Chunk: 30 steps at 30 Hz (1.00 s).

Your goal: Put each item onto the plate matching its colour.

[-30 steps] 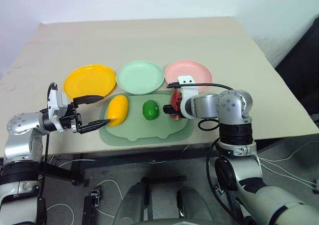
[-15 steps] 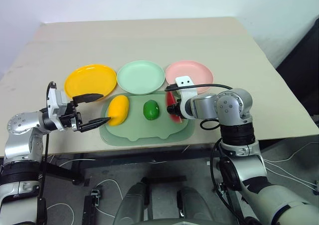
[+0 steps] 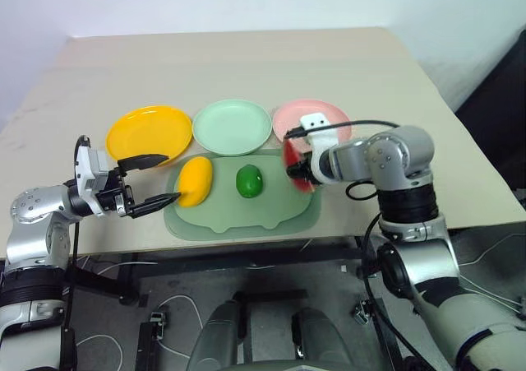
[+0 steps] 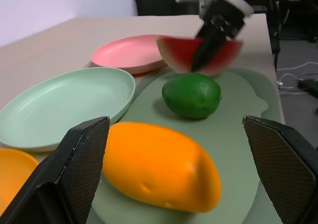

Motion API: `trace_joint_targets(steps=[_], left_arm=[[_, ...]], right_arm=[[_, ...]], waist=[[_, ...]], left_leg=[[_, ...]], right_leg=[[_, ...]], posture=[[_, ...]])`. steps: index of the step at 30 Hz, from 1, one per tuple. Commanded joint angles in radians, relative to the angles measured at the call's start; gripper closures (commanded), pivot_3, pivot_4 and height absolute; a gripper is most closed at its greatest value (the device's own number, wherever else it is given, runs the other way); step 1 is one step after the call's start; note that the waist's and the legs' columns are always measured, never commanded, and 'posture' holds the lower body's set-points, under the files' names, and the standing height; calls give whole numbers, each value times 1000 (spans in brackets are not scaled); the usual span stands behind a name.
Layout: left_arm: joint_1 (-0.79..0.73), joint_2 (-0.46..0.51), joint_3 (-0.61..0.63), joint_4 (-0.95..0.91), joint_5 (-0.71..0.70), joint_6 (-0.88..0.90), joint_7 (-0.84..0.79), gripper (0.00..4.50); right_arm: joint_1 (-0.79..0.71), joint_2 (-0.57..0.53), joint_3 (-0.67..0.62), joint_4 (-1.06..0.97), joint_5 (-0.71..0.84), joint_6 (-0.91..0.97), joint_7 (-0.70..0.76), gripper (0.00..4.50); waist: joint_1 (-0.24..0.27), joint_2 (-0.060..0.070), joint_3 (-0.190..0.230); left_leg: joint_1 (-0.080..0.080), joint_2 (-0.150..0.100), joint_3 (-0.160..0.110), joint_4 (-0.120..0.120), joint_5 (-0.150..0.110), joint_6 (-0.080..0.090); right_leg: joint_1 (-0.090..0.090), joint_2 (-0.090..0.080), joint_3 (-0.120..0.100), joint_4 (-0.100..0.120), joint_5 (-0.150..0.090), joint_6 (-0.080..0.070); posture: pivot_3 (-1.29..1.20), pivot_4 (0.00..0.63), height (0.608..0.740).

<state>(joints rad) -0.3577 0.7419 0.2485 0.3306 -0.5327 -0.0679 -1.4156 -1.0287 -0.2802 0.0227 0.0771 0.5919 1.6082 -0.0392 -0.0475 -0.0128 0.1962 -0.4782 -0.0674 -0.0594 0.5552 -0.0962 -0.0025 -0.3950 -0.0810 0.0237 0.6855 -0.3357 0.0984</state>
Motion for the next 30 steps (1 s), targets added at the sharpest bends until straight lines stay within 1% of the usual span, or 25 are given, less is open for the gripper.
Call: trace_joint_targets(steps=[1, 6, 8, 12, 17, 21, 26, 30], left_arm=[[-11, 9, 20, -16, -8, -9, -2, 0], [-17, 8, 18, -7, -6, -13, -4, 0], [-19, 6, 17, -5, -6, -13, -5, 0], [-28, 4, 14, 3, -4, -16, -7, 0], [-36, 3, 13, 8, -2, -16, -6, 0], [-36, 2, 14, 8, -1, -18, -5, 0], [-31, 4, 19, 1, -4, -15, -2, 0], [-24, 8, 24, -8, -7, -11, 1, 0]], right_arm=[[-57, -23, -26, 15, -16, 6, 62, 2284], [-134, -52, -58, 80, -38, 1, 133, 2284], [-164, -69, -63, 144, -70, -56, 154, 2284], [-234, -101, -90, 380, -156, -247, 181, 2284], [-300, -120, -77, 606, -237, -420, 244, 2284], [-341, -115, -88, 774, -286, -559, 284, 2284], [-378, -92, -135, 969, -315, -742, 292, 2284], [-384, -72, -153, 1066, -335, -825, 300, 2284]], waist=[[1, 0, 0], [2, 0, 0], [2, 0, 0], [3, 0, 0], [2, 0, 0], [1, 0, 0], [1, 1, 0], [1, 1, 0]], left_leg=[[0, 0, 0, -1, 0, 0], [-1, 0, 0, -2, 0, 0], [-1, 0, 0, -2, 0, 0], [-1, 0, 0, -2, 0, 0], [0, -1, 1, -2, 0, 0], [0, -1, 1, -3, 0, 0], [0, 0, 1, -3, 1, 0], [0, 0, 1, -3, 1, -1]], right_leg=[[0, 0, 0, 0, 0, 0], [-1, 0, 0, -3, 2, 3], [0, 0, 0, -3, 2, 3], [0, 0, 0, -3, 2, 3], [0, 0, 0, -3, 2, 3], [0, 1, -1, -3, 2, 4], [0, 2, 0, -3, 2, 4], [1, 2, 0, -2, 2, 4]], posture=[[0, 150, 737], [0, 150, 737], [0, 150, 737], [0, 150, 737], [0, 150, 737], [0, 150, 737], [0, 150, 737], [0, 150, 737]])
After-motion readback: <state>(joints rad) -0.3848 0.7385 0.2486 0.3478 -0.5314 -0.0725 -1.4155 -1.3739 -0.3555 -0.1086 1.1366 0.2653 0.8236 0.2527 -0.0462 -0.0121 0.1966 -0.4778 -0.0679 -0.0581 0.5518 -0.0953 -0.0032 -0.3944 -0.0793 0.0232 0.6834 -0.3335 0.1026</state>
